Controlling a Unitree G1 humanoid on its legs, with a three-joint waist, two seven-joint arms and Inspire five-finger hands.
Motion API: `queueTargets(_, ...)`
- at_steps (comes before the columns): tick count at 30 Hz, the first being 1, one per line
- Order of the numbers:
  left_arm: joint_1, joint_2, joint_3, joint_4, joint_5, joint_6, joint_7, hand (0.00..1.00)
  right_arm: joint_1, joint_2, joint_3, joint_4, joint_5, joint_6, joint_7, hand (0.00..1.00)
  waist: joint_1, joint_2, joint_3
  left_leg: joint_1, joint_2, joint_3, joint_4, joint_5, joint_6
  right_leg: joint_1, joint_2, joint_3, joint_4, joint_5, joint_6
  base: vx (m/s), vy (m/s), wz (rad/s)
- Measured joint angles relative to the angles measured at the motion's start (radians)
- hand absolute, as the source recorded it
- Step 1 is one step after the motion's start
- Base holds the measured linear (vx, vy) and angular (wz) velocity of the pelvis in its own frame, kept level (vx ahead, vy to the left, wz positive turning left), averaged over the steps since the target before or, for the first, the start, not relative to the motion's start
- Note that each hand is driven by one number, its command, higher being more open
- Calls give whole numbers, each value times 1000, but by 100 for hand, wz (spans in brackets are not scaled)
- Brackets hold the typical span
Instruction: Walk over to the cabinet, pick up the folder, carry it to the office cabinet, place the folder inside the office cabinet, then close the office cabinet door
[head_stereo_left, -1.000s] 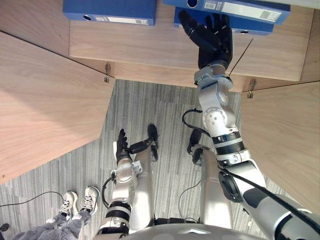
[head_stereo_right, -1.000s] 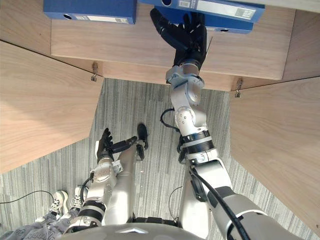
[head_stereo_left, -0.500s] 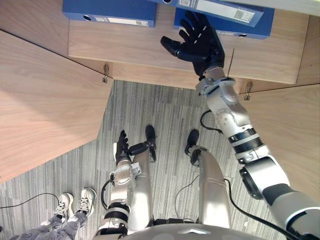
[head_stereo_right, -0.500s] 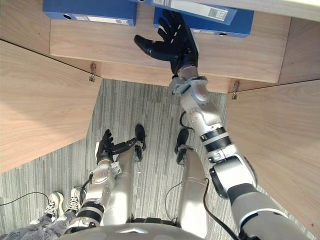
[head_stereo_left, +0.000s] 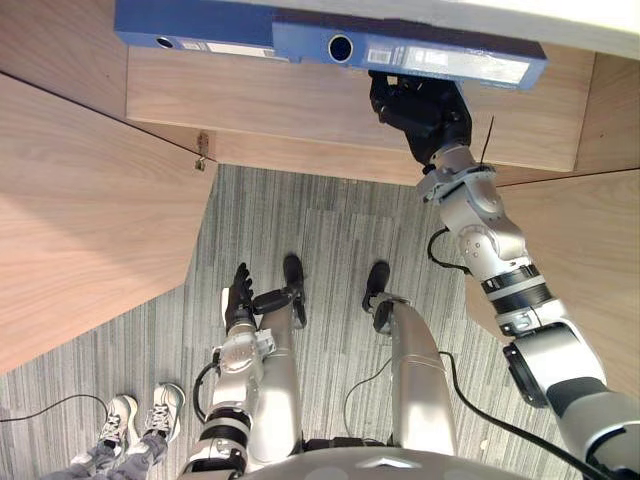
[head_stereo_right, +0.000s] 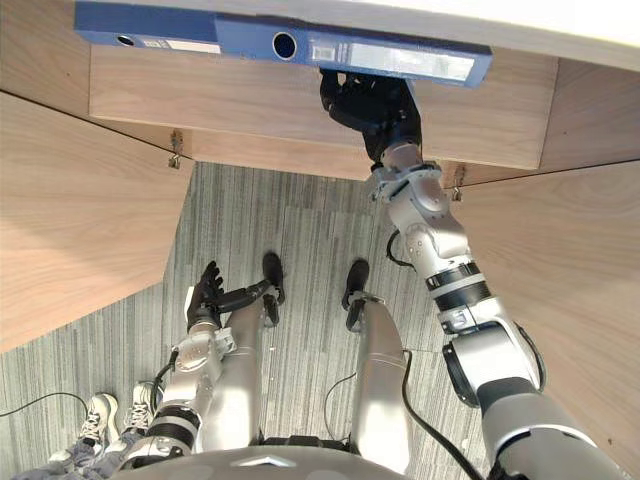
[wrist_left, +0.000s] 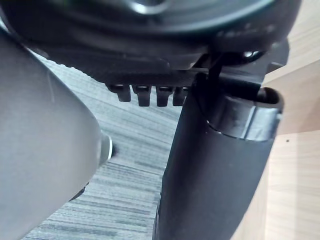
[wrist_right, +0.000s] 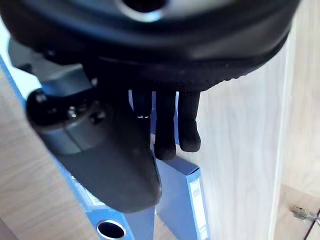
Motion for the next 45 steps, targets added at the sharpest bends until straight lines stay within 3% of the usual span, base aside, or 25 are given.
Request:
queueTargets(7,1,16,-3,5,0,-8,-26,100,1,-75,87,2,-1,46,82,100,0,-5,2,0,1,1,0,0,0,0,1,0,0,0,0,0,0,0)
queueTargets(16,1,31,-3,20,-3,-15,-37,100,1,-71,146,67,4,62,106,100,4,-5,1,1,1,3,0,0,0,0,0,1,1,0,0,0,0,0)
queueTargets(21,1,32,-2,24,-22,-15,-39,100,-12,-48,143,102,79,63,105,100,5,-5,1,5,1,4,-2,0,0,2,0,2,2,0,0,0,0,0)
queueTargets(30,1,33,-3,29,-24,-17,-58,100,-40,-8,95,176,124,67,107,100,9,-5,1,13,-3,3,-13,8,-1,7,-2,1,1,0,0,0,0,1)
queueTargets(33,1,32,-3,34,-34,-17,-60,100,-44,31,27,199,195,68,99,100,15,-5,1,21,-8,2,-32,18,-3,9,-5,-1,-3,1,-2,-11,-15,5)
queueTargets(45,1,27,1,37,-65,-17,-52,100,-57,144,-144,223,350,59,-17,100,24,-5,0,21,-14,-2,-70,48,-4,10,-4,-10,-37,24,-6,-7,0,1)
